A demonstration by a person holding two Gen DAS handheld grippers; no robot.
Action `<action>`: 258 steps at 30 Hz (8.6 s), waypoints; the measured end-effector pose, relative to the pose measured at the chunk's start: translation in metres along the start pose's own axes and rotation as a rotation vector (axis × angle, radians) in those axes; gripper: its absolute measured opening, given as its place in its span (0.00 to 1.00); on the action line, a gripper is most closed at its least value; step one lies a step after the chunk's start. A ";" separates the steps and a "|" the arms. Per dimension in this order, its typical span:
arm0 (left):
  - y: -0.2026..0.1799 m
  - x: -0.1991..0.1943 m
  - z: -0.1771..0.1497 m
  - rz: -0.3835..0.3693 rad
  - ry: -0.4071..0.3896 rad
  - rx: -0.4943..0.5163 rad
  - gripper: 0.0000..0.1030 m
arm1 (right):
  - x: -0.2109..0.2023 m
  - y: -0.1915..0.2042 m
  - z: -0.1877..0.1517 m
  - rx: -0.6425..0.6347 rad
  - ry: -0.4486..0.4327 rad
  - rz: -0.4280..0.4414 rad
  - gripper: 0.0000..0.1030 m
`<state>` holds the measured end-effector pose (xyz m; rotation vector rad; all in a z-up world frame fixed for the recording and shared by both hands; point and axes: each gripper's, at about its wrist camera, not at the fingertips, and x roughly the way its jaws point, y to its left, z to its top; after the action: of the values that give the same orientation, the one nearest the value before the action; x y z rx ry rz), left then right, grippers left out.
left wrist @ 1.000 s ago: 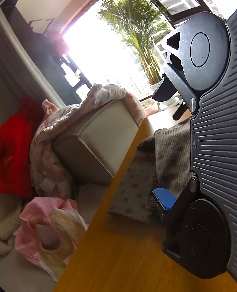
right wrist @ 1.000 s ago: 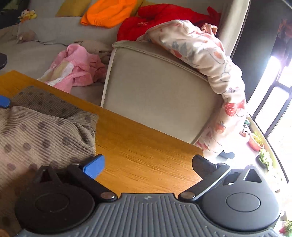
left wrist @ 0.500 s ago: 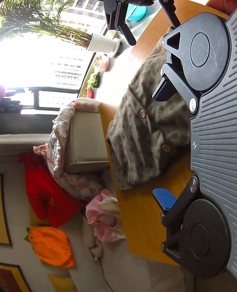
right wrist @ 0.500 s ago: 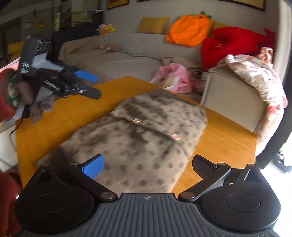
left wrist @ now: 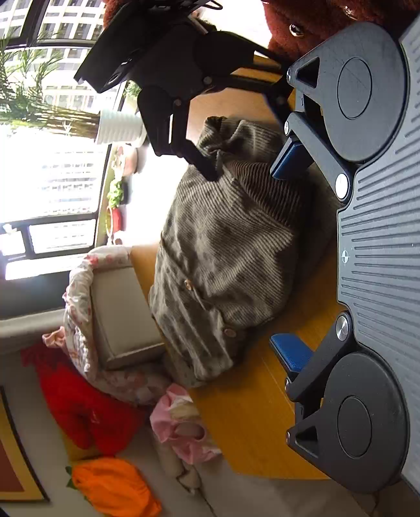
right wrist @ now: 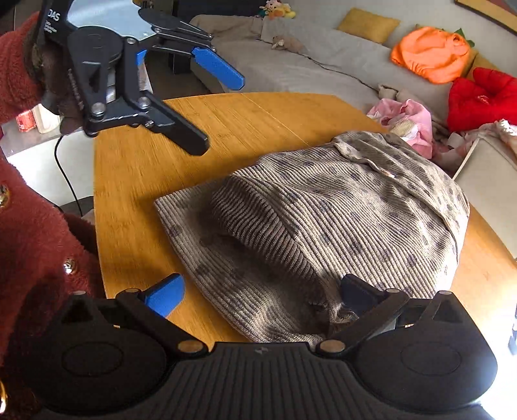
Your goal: Fold clothes
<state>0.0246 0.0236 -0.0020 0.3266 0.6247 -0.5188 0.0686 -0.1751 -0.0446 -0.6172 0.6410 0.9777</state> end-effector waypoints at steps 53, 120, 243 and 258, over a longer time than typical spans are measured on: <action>0.024 0.099 0.060 -0.013 -0.220 0.211 1.00 | -0.023 -0.117 0.066 0.291 -0.141 -0.005 0.26; 0.156 0.047 0.055 -0.377 -0.183 -0.639 0.94 | 0.060 -0.228 0.047 0.491 -0.051 -0.229 0.48; 0.067 0.160 0.077 -0.449 0.005 -0.584 1.00 | -0.068 -0.118 -0.075 0.745 -0.246 0.108 0.69; 0.108 0.220 0.150 -0.566 -0.108 -0.635 1.00 | -0.041 -0.162 0.002 0.472 -0.249 -0.099 0.83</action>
<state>0.3063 -0.0320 -0.0109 -0.4924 0.7418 -0.8348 0.1957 -0.2648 0.0165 -0.1057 0.5853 0.7583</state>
